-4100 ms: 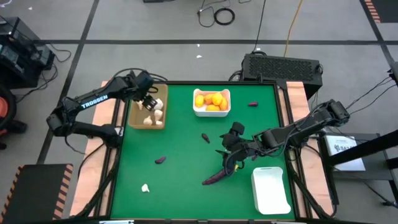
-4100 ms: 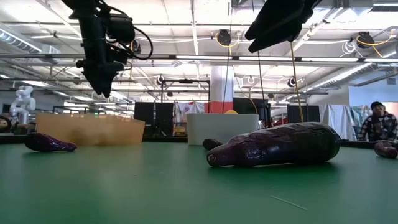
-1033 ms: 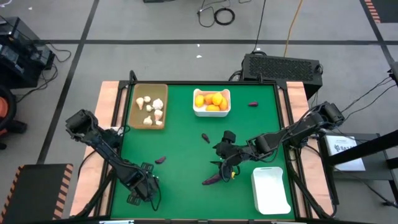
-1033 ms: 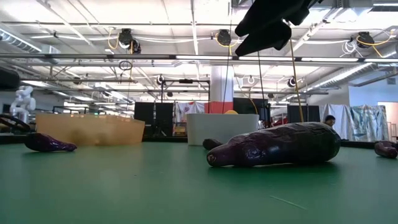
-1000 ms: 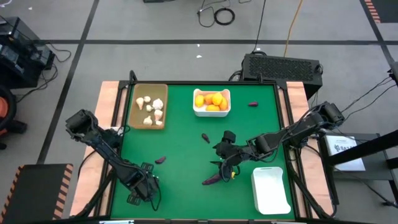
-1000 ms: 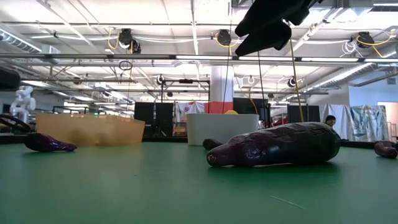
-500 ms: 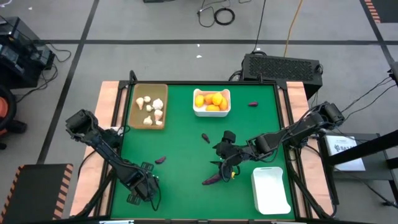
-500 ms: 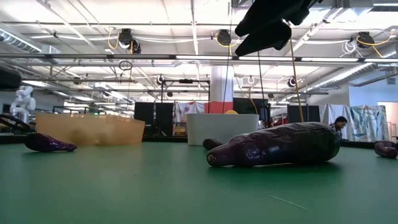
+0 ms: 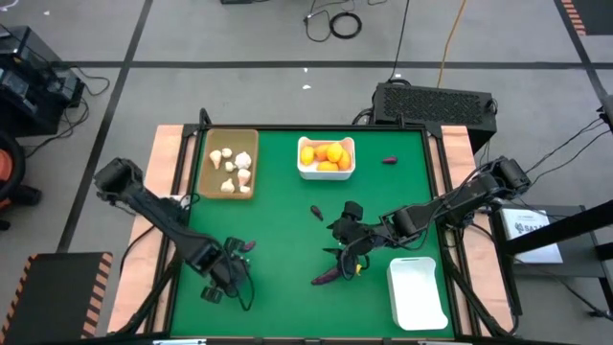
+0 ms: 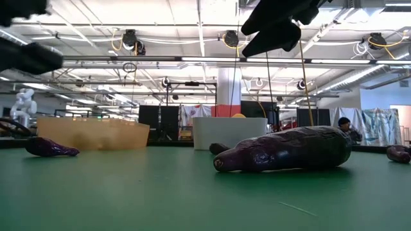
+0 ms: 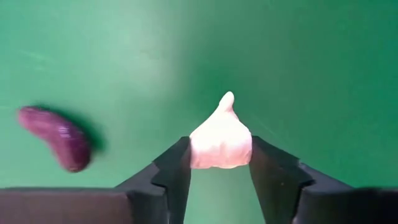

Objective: Sort produce into baskets
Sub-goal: Put the garlic into the orange bin

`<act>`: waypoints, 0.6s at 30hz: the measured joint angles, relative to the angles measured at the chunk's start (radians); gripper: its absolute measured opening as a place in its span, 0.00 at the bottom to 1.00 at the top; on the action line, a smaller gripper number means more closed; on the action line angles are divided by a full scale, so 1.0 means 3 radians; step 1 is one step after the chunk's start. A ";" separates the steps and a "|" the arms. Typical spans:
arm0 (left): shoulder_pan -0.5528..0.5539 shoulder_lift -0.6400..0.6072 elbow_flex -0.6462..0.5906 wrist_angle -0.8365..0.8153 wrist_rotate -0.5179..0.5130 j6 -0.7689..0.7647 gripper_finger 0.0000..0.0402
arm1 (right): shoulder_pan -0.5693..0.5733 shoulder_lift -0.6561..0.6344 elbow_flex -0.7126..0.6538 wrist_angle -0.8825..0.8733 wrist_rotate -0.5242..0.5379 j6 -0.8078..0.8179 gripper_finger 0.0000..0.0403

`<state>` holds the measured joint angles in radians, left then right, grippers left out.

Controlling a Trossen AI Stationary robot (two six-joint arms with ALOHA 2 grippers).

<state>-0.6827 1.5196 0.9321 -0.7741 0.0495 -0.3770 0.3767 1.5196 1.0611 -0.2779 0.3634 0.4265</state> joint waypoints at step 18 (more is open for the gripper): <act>0.2071 -0.1395 0.0003 -0.0345 -0.1547 0.1319 0.36 | 0.0022 0.0000 0.0000 0.0043 0.0000 0.0219 0.73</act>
<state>-0.0613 1.1010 0.9329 -0.8775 -0.4146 0.0187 0.3833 1.5196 1.0611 -0.2649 0.3633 0.4922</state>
